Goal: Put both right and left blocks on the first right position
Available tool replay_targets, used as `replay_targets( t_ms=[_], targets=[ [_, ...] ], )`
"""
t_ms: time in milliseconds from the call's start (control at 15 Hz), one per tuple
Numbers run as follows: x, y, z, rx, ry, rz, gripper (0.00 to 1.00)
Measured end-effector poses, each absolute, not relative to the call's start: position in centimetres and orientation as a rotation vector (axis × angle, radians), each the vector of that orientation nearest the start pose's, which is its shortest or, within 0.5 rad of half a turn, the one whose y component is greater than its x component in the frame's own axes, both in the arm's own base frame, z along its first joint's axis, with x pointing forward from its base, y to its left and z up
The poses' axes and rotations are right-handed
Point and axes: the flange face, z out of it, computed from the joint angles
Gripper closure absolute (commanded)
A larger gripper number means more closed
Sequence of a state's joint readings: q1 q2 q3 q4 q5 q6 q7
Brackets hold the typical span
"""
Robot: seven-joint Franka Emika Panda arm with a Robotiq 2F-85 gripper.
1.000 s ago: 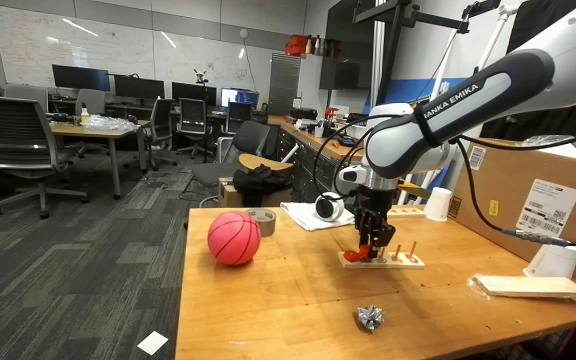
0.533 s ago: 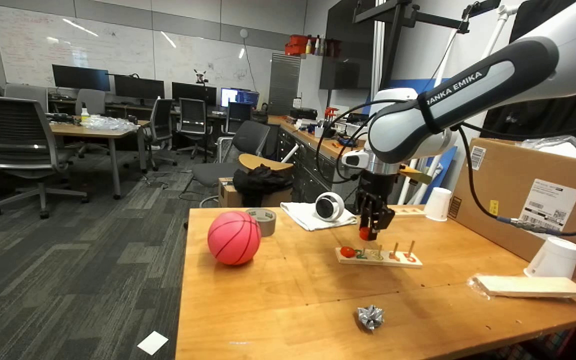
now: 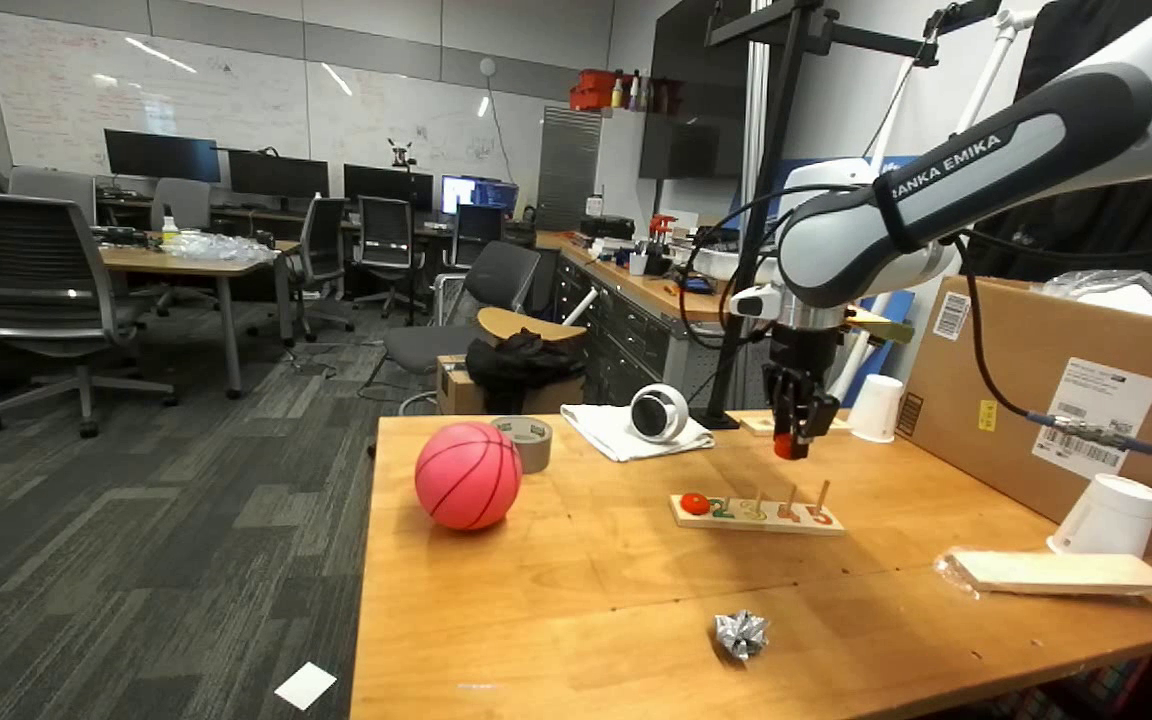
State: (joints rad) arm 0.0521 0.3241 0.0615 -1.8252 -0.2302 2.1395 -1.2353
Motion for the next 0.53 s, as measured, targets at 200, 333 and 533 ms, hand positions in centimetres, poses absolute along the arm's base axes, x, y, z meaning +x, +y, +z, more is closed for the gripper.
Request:
replay_targets(
  t_ms=[200, 333, 533],
  targets=[
    [62.6, 4.4, 36.3, -2.457, -2.158, 0.242, 0.75],
    [62.4, 3.8, 36.9, -2.467, -2.135, 0.268, 0.75],
    [62.1, 3.3, 37.5, -2.478, -2.113, 0.287, 0.75]
  ],
)
